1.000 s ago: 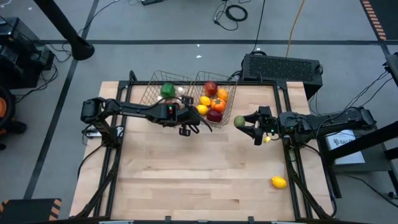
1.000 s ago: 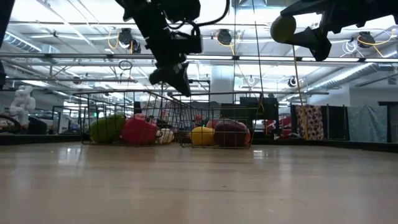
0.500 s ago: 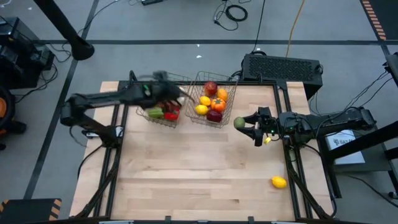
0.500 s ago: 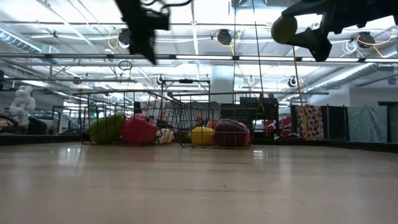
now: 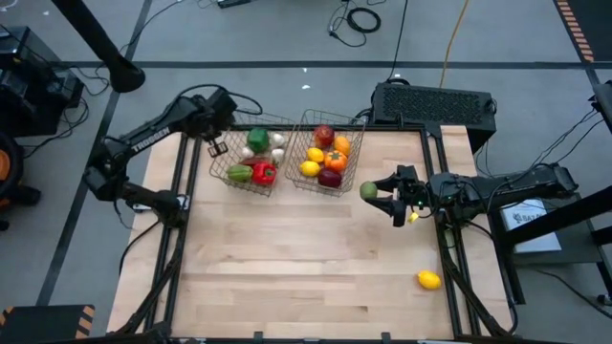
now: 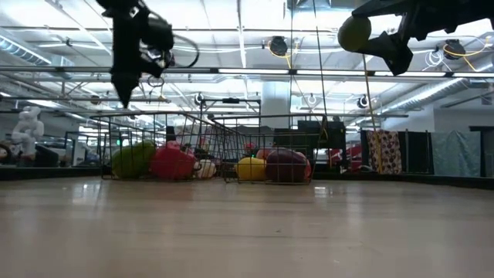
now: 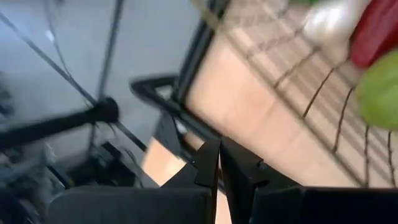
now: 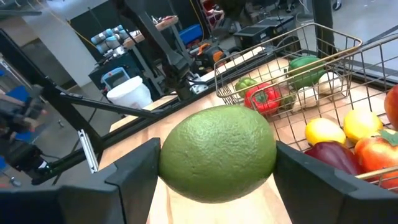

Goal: Sort produce into baskets
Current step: Put the green lemon into the right mesh basket

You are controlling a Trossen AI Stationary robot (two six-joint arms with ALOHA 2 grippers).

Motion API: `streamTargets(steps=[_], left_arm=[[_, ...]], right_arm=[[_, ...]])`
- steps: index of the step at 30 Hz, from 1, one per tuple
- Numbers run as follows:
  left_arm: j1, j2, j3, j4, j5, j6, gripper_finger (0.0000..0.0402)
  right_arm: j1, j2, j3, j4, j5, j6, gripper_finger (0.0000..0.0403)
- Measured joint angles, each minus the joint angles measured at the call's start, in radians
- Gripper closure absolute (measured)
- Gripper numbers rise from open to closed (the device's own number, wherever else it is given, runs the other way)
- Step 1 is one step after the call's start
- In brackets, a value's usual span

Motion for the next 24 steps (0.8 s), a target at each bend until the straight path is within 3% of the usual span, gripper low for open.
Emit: streamTargets(steps=[3, 6, 11, 19, 24], left_arm=[[0.039, -0.002, -0.049, -0.019, 0.04, -0.035, 0.0378], [0.051, 0.0, -0.102, -0.045, 0.142, -0.069, 0.0378], [0.019, -0.001, -0.191, -0.05, 0.264, -0.133, 0.0378], [-0.053, -0.001, -0.278, -0.048, 0.324, -0.185, 0.0378], [-0.105, -0.001, -0.283, 0.074, 0.327, -0.205, 0.0378]], right_arm=[[0.0, -0.004, 0.0, -0.001, 0.0, -0.001, 0.0129], [0.0, -0.006, 0.0, -0.001, 0.0, -0.004, 0.0129], [0.0, -0.011, 0.0, 0.001, 0.0, -0.007, 0.0129], [0.0, -0.01, 0.0, 0.001, 0.0, -0.018, 0.0129], [0.0, -0.01, 0.0, 0.001, 0.003, -0.018, 0.0129]])
